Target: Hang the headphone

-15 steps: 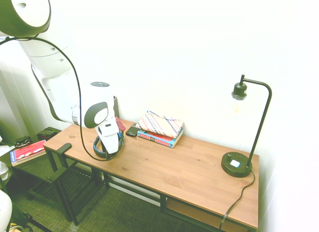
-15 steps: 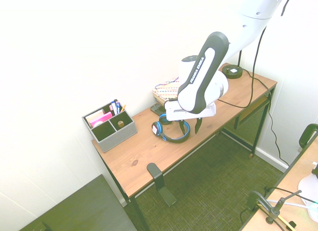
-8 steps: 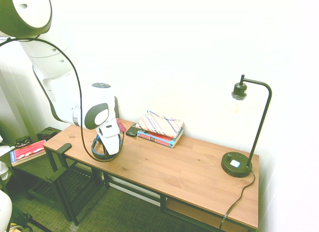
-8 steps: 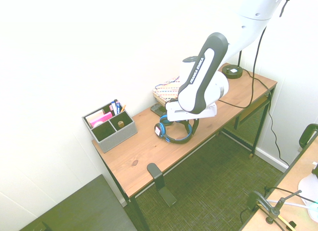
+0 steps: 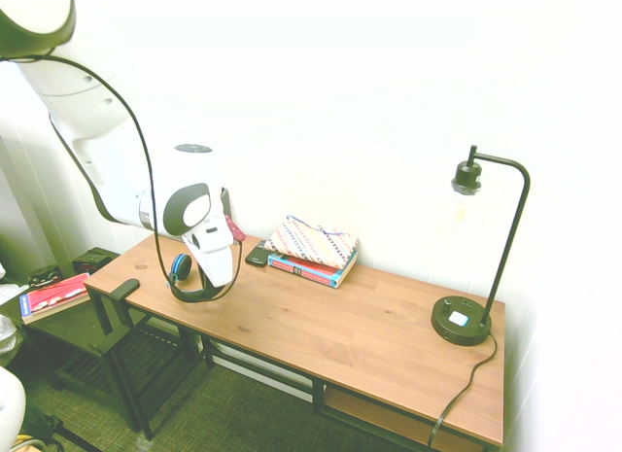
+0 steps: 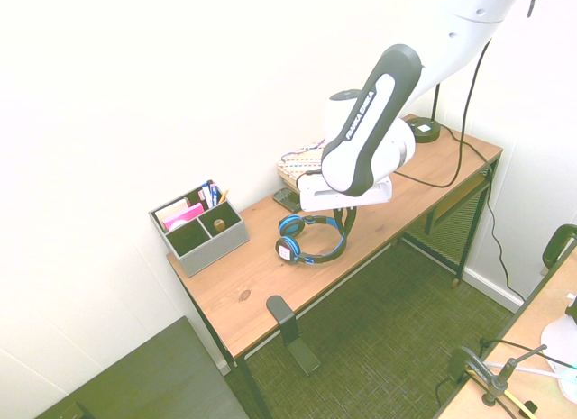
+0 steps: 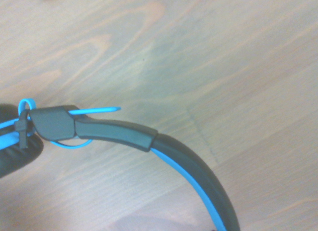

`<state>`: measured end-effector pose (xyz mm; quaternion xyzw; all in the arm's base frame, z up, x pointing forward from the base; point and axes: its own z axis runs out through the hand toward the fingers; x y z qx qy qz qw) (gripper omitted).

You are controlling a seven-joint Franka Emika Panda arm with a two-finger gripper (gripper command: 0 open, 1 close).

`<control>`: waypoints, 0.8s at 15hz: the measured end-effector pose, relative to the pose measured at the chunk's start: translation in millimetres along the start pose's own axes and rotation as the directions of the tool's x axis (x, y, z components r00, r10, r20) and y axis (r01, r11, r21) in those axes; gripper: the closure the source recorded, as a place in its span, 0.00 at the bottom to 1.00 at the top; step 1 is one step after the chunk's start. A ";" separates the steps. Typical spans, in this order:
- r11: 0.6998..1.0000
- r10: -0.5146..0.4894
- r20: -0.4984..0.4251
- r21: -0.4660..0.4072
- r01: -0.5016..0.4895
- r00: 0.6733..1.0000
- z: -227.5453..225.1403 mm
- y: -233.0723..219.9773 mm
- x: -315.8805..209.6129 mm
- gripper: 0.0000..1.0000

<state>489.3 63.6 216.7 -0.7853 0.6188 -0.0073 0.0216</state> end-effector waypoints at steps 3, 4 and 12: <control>0.986 -0.167 -0.058 0.006 0.168 0.984 -60.4 12.3 -22.4 1.00; 0.974 -0.225 -0.065 -0.004 0.226 0.972 -73.8 24.2 -40.9 1.00; 0.837 -0.547 -0.025 0.004 0.548 0.837 -51.2 129.2 -199.1 1.00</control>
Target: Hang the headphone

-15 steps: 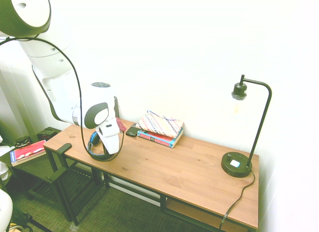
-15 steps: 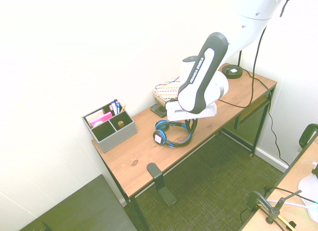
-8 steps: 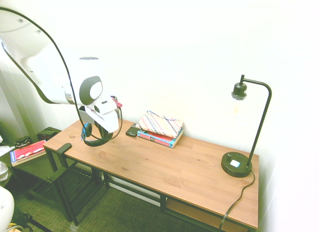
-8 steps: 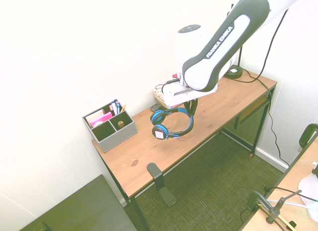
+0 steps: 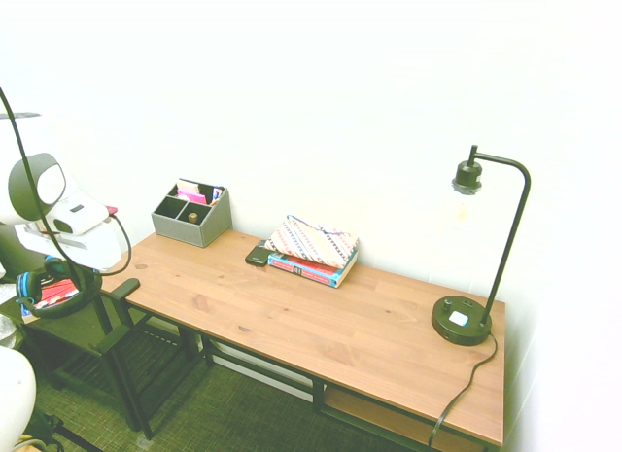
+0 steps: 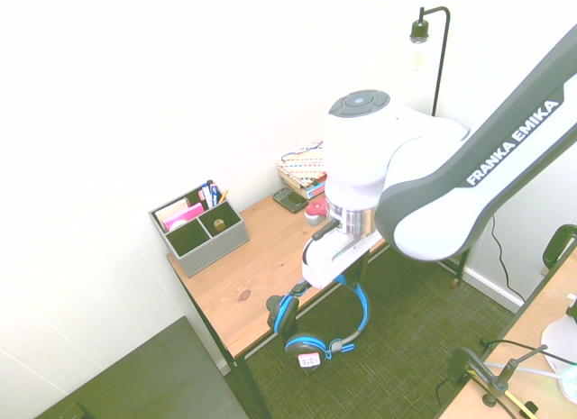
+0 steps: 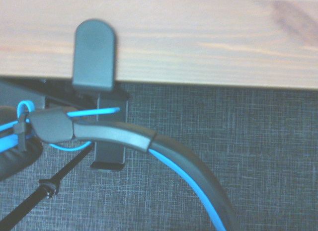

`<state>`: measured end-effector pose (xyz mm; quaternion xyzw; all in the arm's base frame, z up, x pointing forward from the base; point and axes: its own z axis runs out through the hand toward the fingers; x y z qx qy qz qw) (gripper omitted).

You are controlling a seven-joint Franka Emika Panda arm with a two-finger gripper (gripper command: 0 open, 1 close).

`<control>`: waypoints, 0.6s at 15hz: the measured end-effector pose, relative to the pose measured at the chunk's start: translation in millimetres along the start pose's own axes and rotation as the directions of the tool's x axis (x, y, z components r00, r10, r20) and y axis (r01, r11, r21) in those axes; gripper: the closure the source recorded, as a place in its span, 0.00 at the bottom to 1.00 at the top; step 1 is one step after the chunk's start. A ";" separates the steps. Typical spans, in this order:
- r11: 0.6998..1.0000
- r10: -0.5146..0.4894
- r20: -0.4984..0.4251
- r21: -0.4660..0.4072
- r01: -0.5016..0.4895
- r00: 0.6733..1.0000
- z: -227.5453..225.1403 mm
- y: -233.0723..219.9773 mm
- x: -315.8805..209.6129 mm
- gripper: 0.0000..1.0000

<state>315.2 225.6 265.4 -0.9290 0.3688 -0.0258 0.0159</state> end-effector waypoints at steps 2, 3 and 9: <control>1.000 -0.001 0.014 0.007 0.001 1.000 23.6 -3.9 -16.2 1.00; 1.000 -0.007 0.014 0.005 0.007 1.000 36.3 -4.5 -23.2 1.00; 0.997 -0.075 -0.035 -0.034 0.074 0.997 88.4 -30.3 -34.5 1.00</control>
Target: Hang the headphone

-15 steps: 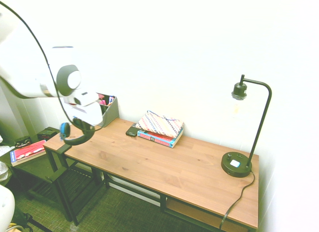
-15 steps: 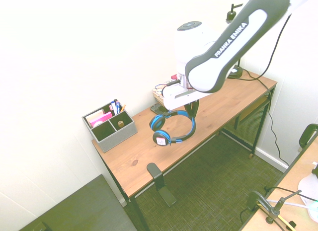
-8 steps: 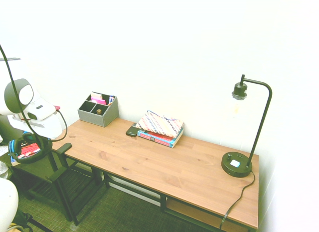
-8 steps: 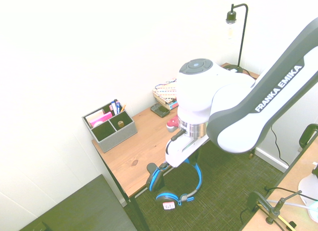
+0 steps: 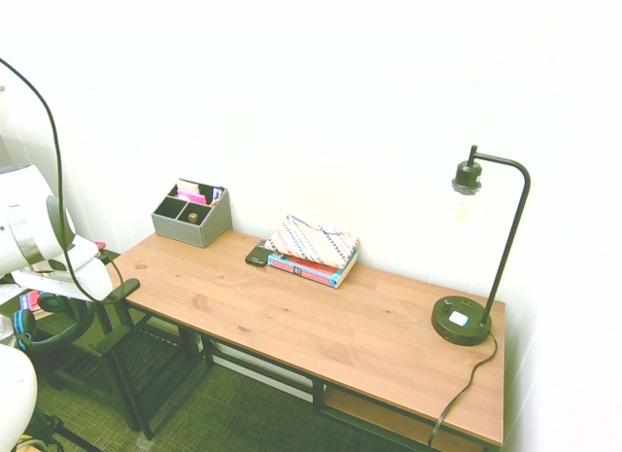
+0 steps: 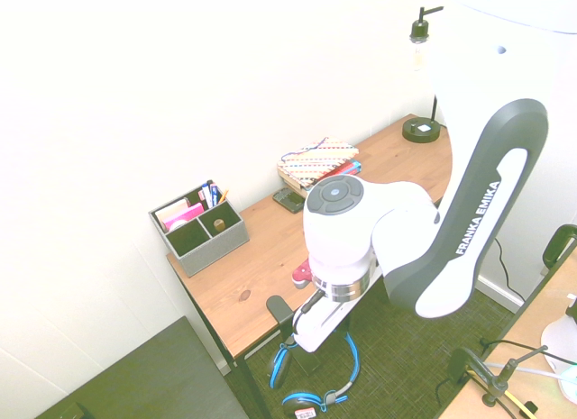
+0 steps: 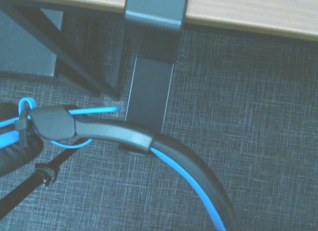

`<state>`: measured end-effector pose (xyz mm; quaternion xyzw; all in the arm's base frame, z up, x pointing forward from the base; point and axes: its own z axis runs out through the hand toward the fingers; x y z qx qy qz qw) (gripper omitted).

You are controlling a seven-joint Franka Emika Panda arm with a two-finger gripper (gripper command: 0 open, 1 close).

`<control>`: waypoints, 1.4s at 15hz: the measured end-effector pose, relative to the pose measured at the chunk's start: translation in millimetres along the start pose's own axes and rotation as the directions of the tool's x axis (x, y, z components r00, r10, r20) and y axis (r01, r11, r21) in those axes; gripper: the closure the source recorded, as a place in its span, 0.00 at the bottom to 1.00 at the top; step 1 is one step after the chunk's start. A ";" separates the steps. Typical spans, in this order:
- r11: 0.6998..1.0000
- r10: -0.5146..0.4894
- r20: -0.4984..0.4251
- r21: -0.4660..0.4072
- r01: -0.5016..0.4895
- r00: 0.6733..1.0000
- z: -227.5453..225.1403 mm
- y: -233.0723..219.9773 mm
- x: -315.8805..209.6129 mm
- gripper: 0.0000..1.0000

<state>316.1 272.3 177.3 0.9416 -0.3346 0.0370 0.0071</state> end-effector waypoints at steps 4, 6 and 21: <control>0.999 -0.010 0.022 -0.041 0.011 1.000 53.6 -31.4 11.8 1.00; 0.998 -0.002 0.028 -0.055 0.004 1.000 73.6 -41.9 20.1 1.00; 0.994 0.061 0.099 -0.095 -0.051 0.993 99.3 -58.8 53.8 0.00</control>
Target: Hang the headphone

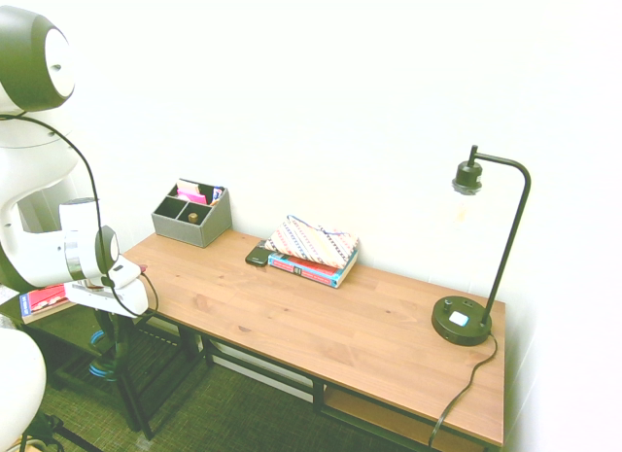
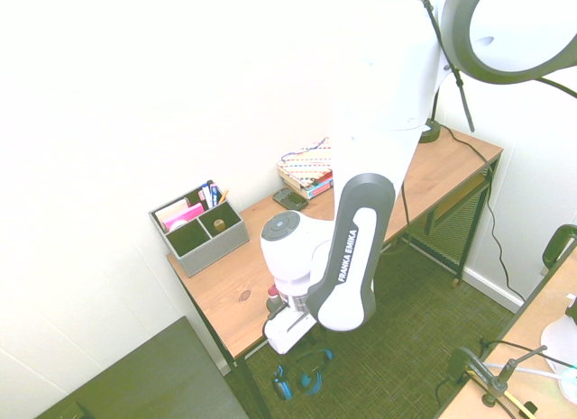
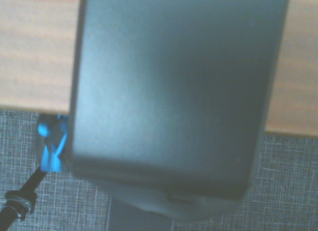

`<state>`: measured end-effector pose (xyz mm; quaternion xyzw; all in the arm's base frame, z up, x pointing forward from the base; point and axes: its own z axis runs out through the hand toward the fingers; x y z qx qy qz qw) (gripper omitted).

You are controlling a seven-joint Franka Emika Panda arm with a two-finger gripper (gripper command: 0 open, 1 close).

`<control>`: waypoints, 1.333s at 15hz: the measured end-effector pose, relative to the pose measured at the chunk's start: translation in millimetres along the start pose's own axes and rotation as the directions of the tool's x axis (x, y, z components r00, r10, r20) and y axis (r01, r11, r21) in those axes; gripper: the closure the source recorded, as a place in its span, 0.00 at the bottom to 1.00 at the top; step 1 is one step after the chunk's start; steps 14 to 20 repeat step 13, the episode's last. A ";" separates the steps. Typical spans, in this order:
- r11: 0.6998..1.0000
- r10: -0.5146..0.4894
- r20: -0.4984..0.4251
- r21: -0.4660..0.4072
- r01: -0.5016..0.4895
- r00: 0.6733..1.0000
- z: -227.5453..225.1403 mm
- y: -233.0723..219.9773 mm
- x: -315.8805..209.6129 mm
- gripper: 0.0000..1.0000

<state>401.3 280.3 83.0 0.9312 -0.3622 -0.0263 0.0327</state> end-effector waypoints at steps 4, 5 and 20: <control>0.996 -0.090 0.024 0.000 0.091 0.996 -66.9 4.1 15.8 0.00; 0.994 -0.108 0.014 0.006 0.108 0.994 -93.4 8.2 27.4 0.00; 0.984 -0.147 -0.091 0.089 0.155 0.985 -299.1 128.9 163.9 0.00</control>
